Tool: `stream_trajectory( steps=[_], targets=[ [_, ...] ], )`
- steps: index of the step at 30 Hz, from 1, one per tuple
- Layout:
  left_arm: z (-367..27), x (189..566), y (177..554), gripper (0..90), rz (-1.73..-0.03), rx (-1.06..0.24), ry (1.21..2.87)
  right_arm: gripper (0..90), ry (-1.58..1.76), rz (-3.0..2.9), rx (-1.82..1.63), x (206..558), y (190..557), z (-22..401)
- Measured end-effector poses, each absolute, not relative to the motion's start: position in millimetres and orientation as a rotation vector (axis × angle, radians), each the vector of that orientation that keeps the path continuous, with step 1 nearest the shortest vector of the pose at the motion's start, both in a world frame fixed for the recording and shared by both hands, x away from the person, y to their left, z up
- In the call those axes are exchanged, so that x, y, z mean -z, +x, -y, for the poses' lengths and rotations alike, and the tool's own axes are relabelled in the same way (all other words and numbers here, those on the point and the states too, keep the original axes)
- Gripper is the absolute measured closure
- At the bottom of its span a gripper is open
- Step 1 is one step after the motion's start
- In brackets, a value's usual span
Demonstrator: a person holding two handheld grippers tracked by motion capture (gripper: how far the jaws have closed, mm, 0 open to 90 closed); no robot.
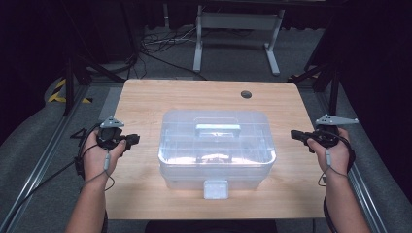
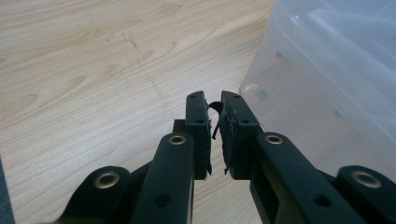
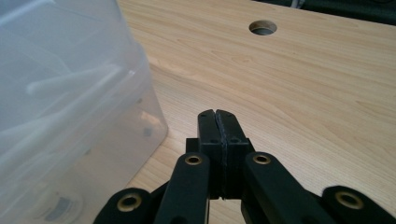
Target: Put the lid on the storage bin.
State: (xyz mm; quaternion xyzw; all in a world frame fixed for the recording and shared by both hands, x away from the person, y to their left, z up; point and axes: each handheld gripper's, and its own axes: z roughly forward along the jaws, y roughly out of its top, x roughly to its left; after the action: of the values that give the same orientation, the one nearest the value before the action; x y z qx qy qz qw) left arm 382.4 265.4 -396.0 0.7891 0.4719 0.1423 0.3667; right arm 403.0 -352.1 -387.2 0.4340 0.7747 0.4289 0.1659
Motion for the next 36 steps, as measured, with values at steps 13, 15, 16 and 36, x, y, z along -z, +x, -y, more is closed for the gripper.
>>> stream_trajectory(
  steps=[13,15,16,36],
  targets=[
    [-261.5,421.1,394.6,79.6,-1.221,-0.358,2.058,88.3,1.305,-2.201,-1.191,424.2,421.1,357.9],
    [-261.3,426.1,396.4,78.9,-1.222,-0.360,2.070,87.6,1.316,-2.202,-1.183,429.6,423.3,359.0],
    [-262.0,428.4,397.4,78.6,-1.220,-0.362,2.078,86.9,1.320,-2.205,-1.182,431.9,424.3,359.5],
    [-264.0,451.6,403.4,69.6,-1.272,-0.323,2.152,67.3,1.333,-2.240,-1.061,463.5,434.7,356.1]
  ],
)
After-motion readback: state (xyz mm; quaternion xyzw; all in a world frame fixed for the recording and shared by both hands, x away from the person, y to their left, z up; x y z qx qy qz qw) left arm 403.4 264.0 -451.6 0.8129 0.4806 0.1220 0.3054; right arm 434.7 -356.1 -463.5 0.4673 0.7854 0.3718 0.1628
